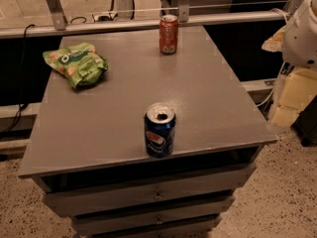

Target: Move coke can near pepsi can

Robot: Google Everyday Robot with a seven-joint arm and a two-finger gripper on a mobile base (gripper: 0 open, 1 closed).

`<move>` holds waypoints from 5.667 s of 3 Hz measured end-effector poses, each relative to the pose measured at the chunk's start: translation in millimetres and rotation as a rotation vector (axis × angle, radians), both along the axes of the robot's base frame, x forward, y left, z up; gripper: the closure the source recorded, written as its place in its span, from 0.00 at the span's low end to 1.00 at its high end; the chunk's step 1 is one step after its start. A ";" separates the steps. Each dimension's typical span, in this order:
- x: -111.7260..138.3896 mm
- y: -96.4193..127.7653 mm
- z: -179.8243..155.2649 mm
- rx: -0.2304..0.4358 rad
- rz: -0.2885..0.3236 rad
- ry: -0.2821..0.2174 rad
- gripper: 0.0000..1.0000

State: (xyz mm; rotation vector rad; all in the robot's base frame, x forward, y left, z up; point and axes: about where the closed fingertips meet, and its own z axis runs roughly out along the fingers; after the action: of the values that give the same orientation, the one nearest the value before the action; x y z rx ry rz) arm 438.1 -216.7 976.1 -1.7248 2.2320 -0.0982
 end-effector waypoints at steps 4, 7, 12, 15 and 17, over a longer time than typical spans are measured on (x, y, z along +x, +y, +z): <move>143.6 37.3 -43.6 0.186 -0.161 -0.150 0.00; 319.2 69.7 -55.2 0.578 -0.275 -0.273 0.00; 412.3 156.3 -69.4 0.992 -0.260 -0.266 0.16; 378.8 154.2 -49.9 0.979 -0.145 -0.290 0.86; 253.9 136.7 -39.2 0.991 0.050 -0.172 1.00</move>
Offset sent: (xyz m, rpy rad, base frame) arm 0.0647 0.0309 -0.0335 0.1314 -0.0931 -0.1018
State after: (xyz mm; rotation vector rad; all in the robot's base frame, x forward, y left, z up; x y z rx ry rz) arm 692.1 -79.9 936.9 -1.1385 1.6332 0.7157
